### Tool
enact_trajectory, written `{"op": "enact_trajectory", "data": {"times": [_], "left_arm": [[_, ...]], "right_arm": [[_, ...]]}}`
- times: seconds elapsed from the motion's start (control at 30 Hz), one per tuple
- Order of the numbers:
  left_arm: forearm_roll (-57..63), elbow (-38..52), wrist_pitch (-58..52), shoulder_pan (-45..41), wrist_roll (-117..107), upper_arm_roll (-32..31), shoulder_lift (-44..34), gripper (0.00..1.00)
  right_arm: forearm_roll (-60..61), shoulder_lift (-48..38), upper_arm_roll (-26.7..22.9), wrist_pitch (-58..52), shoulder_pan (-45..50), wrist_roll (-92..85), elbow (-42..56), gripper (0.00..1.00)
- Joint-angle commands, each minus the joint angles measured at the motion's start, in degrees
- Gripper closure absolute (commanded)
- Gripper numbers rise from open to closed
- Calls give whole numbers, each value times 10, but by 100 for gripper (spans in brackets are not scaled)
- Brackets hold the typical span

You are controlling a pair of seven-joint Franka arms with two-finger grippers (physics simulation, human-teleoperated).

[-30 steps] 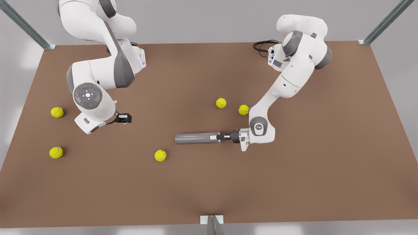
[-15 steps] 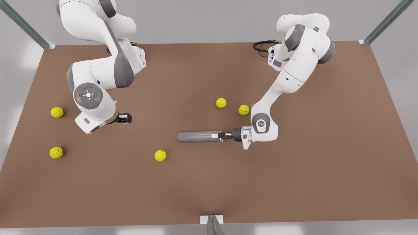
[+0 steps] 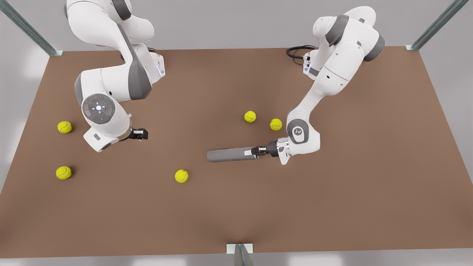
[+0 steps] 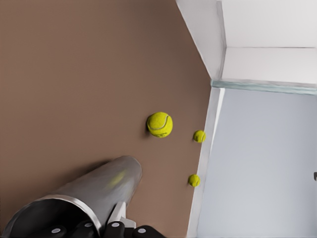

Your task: Put the tennis tube upright

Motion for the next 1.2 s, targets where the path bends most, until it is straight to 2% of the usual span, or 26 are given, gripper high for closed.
{"op": "enact_trajectory", "data": {"times": [0.0,0.37,0.47,0.6,0.8,0.87,0.97,1.17], "left_arm": [[-13,-1,0,0,1,0,-2,79],[-13,-58,36,4,1,1,-74,79],[-13,-61,53,4,1,1,-86,79],[-13,-78,92,4,1,1,-109,79],[-10,-100,128,4,1,1,-141,79],[6,-103,137,4,2,1,-144,79],[92,-110,137,10,0,3,-143,79],[94,-112,135,13,-10,11,-147,79]], "right_arm": [[0,0,0,0,0,1,0,0],[0,0,0,0,2,1,1,0],[5,8,-1,15,-16,7,33,0],[46,10,0,33,-38,9,33,0],[45,10,0,32,-37,4,32,0],[44,11,0,32,-37,4,32,0],[43,11,0,32,-38,3,32,0],[43,11,0,33,-35,4,32,0]]}}
